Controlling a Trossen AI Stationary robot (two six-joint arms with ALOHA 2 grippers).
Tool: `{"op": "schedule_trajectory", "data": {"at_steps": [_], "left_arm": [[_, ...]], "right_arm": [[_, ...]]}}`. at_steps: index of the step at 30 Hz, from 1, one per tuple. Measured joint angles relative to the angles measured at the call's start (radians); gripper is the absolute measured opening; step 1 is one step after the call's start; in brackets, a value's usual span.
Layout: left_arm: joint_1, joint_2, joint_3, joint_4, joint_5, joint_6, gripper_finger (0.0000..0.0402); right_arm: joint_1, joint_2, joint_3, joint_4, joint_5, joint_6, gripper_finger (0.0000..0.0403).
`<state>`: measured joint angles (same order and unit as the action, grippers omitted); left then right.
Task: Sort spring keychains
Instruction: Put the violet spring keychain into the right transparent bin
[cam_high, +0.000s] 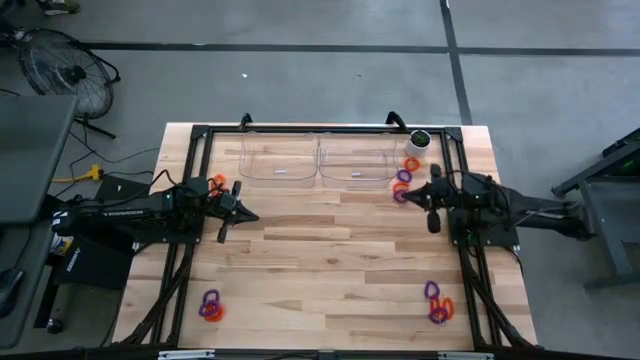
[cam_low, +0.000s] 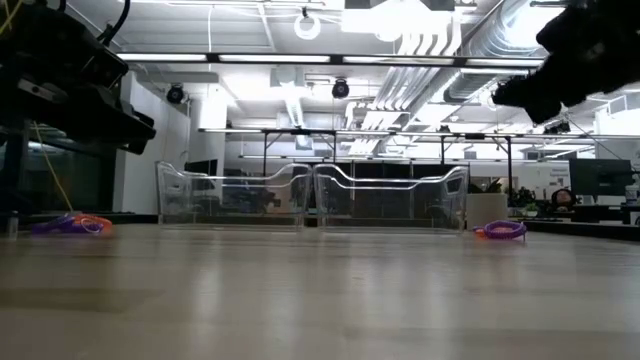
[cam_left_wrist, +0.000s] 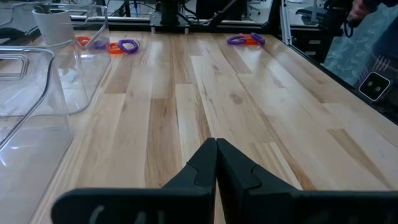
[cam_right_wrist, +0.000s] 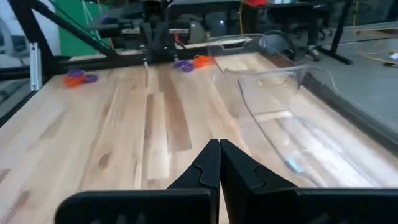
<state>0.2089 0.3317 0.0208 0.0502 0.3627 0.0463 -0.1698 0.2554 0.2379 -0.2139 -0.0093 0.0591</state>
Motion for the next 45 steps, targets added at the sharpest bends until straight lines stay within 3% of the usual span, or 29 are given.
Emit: {"op": "schedule_trajectory", "data": {"at_steps": [6,13,17,22,29,34,40,45], "left_arm": [[0.0,0.0,0.0,0.0,-0.012,0.0,0.0001],[0.0,0.0,0.0,0.0,-0.015,0.0,0.0001],[0.0,0.0,0.0,0.0,-0.015,0.0,0.0001],[0.0,0.0,0.0,0.0,-0.017,0.0,0.0001],[0.0,0.0,0.0,0.0,-0.018,0.0,0.0001],[0.0,0.0,0.0,0.0,-0.018,0.0,0.0001],[0.0,0.0,0.0,0.0,-0.018,0.0,0.0001],[0.0,0.0,0.0,0.0,-0.017,0.0,0.0001]], "right_arm": [[-0.011,0.223,0.196,-0.139,0.017,0.044,0.0],[-0.08,0.504,0.467,-0.446,0.013,0.006,0.0],[-0.123,0.658,0.571,-0.601,-0.024,0.068,0.0],[-0.163,0.807,0.61,-0.732,-0.087,0.167,0.0],[-0.2,0.922,0.533,-0.752,-0.085,0.366,0.0007],[-0.218,0.938,0.482,-0.728,-0.011,0.484,0.0051],[-0.272,0.937,0.478,-0.696,0.093,0.568,0.0146],[-0.324,0.959,0.477,-0.686,0.102,0.564,0.0216]]}}
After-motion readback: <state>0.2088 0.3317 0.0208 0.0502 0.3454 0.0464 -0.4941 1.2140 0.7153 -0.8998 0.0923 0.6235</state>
